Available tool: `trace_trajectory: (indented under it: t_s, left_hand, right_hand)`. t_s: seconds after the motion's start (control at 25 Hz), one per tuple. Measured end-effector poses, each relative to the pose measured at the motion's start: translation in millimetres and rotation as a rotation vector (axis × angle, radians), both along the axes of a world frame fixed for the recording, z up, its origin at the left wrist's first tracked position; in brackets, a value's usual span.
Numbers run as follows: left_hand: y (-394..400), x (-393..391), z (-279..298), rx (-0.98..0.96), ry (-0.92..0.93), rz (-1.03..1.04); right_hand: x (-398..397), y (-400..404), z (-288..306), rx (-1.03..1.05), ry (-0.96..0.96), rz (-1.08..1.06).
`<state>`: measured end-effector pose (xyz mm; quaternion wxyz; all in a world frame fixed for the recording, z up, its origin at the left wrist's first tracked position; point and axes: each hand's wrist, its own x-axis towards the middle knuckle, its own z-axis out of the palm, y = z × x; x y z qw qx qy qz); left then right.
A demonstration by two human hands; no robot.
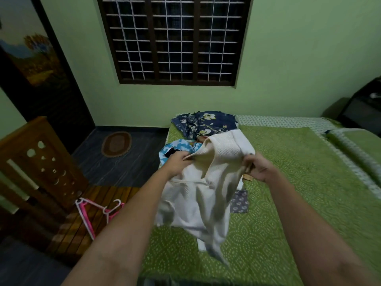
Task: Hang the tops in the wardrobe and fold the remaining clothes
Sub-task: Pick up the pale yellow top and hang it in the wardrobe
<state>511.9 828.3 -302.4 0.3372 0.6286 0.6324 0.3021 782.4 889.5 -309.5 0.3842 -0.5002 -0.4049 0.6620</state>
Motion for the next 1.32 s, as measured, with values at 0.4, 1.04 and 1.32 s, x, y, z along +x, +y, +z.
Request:
trace_trajectory:
  t_s: [0.4, 1.04, 1.32]
  left_hand:
    - [-25, 23, 43, 0.135, 0.619, -0.323]
    - [-63, -46, 25, -0.34, 0.806, -0.016]
    - [65, -28, 93, -0.174, -0.174, 0.447]
  right_hand:
    - [-73, -46, 5, 0.812, -1.337, 0.57]
    - [-23, -64, 37, -0.052, -1.581, 0.518]
    - [-34, 51, 120, 0.018, -1.075, 0.232]
